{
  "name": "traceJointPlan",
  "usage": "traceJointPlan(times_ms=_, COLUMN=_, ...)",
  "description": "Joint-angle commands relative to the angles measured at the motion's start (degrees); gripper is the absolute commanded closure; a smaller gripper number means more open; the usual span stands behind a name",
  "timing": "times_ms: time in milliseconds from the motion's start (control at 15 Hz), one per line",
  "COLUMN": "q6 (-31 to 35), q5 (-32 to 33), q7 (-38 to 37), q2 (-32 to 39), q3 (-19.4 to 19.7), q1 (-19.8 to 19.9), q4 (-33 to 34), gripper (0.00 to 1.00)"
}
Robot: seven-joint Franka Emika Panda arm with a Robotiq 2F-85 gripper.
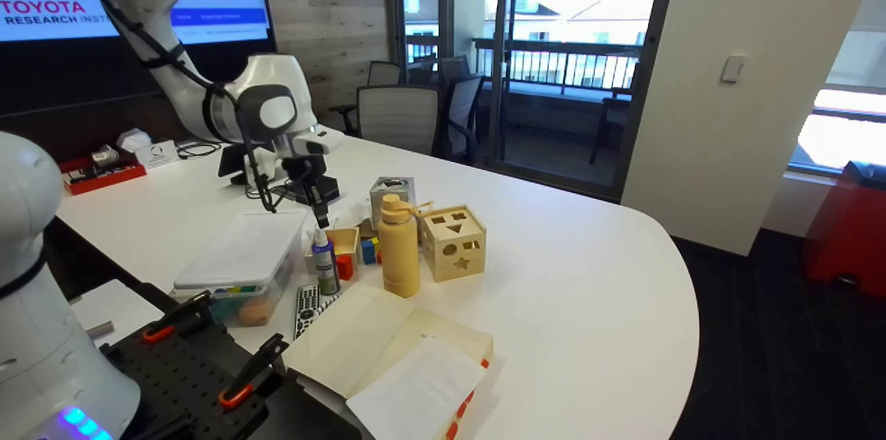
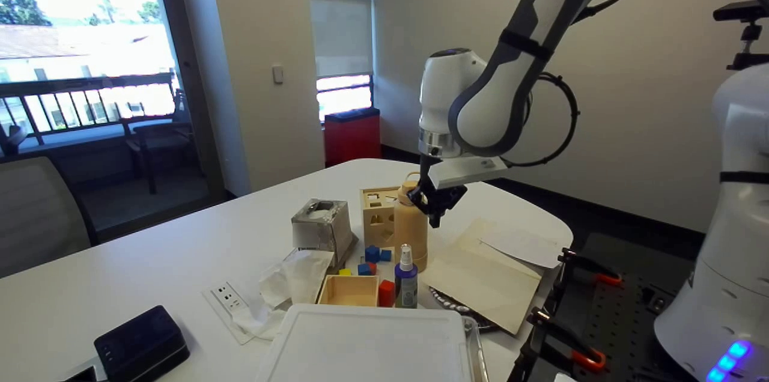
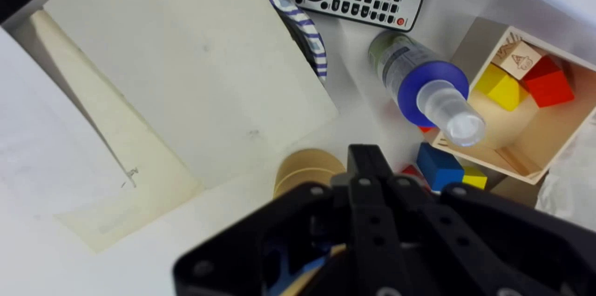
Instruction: Press one button on the remote control.
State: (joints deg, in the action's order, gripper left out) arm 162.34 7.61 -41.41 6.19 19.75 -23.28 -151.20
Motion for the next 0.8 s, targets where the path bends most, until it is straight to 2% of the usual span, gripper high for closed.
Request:
traceJointPlan(times_ms=0, q6=-12.1, q5=6.12, q7=-5.55, q2=-10.47, q3=-7.52, q1=6.55, q4=1.49, gripper=1.0)
traceJointPlan(times_ms=267, q6=-26.45, q5=-1.84, q7=-1.94, q2=-16.76, q3=-17.72, q1=12.59, q4=6.62, gripper=1.0)
traceJointPlan(times_ms=333, q6=-29.64, q5=-4.01, q7=-1.83, q2=-17.68, q3=-19.22, q1=13.49, q4=8.46, gripper=0.74)
traceJointPlan(times_ms=400, q6=-32.83, q5=-5.94, q7=-1.51, q2=-18.6, q3=-20.49, q1=14.21, q4=10.27, gripper=0.73)
traceJointPlan(times_ms=733, q6=-42.26, q5=-10.93, q7=-1.48, q2=-20.27, q3=-23.32, q1=17.17, q4=17.82, gripper=0.36)
